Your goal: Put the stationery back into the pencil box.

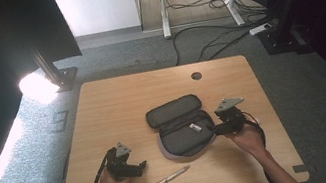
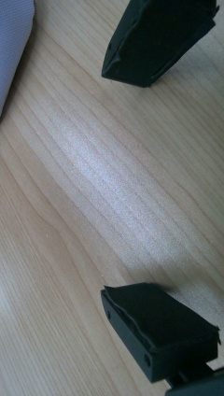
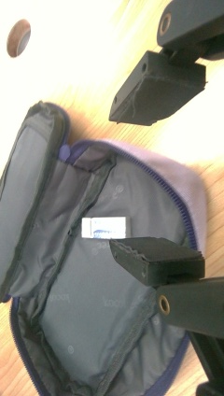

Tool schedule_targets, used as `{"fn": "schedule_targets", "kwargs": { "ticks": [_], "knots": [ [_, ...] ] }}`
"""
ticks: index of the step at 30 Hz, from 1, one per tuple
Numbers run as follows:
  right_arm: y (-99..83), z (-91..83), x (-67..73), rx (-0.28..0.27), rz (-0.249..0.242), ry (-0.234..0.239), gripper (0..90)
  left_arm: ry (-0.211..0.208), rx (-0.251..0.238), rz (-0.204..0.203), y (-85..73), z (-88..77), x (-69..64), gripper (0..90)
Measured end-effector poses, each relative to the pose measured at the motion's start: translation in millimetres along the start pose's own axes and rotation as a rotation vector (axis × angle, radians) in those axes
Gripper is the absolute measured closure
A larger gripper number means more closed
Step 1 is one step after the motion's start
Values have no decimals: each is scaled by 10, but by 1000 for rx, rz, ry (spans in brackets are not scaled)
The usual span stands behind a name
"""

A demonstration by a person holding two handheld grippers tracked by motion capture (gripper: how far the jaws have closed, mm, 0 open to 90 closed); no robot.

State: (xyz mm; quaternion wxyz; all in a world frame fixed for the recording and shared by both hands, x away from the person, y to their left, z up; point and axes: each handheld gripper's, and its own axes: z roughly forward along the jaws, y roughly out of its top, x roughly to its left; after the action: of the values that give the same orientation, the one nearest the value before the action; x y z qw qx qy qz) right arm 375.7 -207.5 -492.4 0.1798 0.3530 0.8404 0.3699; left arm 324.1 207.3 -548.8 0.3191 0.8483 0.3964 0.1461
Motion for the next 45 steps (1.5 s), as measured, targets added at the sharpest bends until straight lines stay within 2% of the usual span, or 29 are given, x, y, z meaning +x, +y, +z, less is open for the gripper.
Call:
{"fn": "schedule_targets", "kwargs": {
  "ticks": [10,15,22,26,33,45],
  "knots": [
    [-138,-174,-98,17,40,-53,210,0,1,1,0,0,0,0],
    [-202,-212,-132,25,52,-71,200,0,1,1,0,-1,1,0],
    [-351,-279,-216,41,96,-108,195,0,1,1,0,0,0,0],
    [-503,-326,-301,61,121,-147,195,0,1,1,0,-1,0,0],
    [-664,-378,-364,79,142,-188,193,0,1,1,0,0,0,0],
    [-860,-368,-418,111,177,-235,172,0,0,0,0,0,0,0]
  ]
}}
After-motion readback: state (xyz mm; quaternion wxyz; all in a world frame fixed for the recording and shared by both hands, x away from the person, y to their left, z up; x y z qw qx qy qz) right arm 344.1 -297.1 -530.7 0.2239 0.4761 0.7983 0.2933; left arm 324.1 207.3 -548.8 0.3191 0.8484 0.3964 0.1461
